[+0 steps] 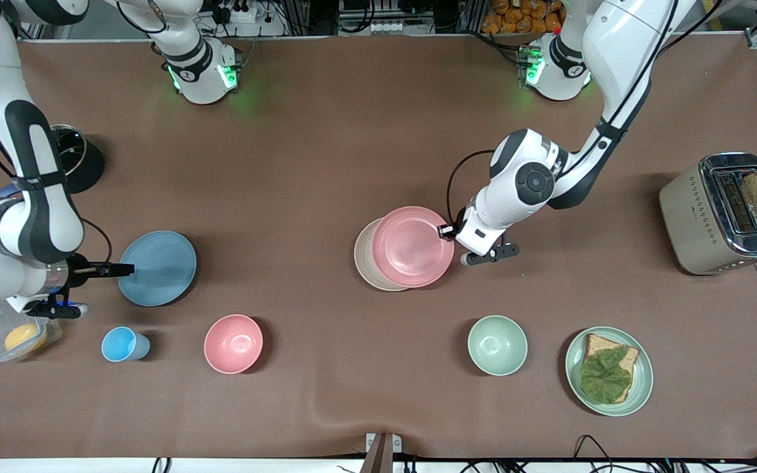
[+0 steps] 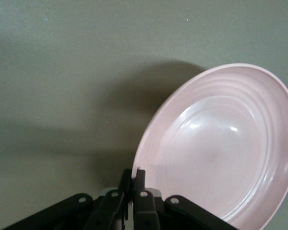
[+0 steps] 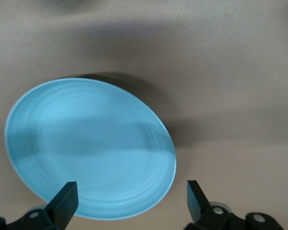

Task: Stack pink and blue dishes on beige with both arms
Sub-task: 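Carry the pink plate onto the beige plate while the right gripper reaches the blue plate, then lower the pink plate onto the beige plate and open the left gripper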

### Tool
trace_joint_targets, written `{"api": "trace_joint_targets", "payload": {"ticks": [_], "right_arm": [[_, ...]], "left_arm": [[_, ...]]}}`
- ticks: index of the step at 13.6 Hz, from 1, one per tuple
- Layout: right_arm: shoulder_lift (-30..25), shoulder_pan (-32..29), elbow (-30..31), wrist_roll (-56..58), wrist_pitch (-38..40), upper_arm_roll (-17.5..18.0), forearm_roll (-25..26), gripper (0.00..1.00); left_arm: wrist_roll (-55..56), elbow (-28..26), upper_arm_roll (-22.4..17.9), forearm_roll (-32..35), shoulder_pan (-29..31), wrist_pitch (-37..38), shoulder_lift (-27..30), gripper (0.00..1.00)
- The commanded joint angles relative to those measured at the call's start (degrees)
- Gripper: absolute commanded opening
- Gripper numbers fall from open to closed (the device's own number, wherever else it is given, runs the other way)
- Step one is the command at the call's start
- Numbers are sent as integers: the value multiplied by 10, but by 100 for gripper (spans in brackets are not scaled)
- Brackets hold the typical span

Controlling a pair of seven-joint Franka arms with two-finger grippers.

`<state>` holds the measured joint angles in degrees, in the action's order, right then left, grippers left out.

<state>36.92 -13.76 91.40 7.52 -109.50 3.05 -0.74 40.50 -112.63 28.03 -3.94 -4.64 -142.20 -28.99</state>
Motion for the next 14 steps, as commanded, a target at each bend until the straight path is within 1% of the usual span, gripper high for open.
{"api": "trace_joint_targets", "payload": {"ticks": [1,4,6,9,11,13,14], "right_arm": [[23,-10,-2,9,-15,6,-5,100],[39,-10,-2,24,-23,6,-5,100],[46,-15,-2,25,-24,6,-5,100],[58,-24,-2,55,-36,6,-6,100],[58,-26,-2,56,-37,6,-6,99],[59,-26,-1,56,-36,6,-7,40],[58,-26,-1,57,-36,6,-9,14]], "left_arm": [[9,32,-5,-5,-21,-4,-22,0],[28,52,-9,-4,-45,-4,-38,0],[28,58,-24,-4,-64,-4,-45,0],[30,59,-29,17,-69,-4,-51,0],[30,68,-29,18,-69,-4,-58,0],[30,72,-29,20,-70,-4,-65,0],[30,72,-29,22,-69,-4,-67,0]]}}
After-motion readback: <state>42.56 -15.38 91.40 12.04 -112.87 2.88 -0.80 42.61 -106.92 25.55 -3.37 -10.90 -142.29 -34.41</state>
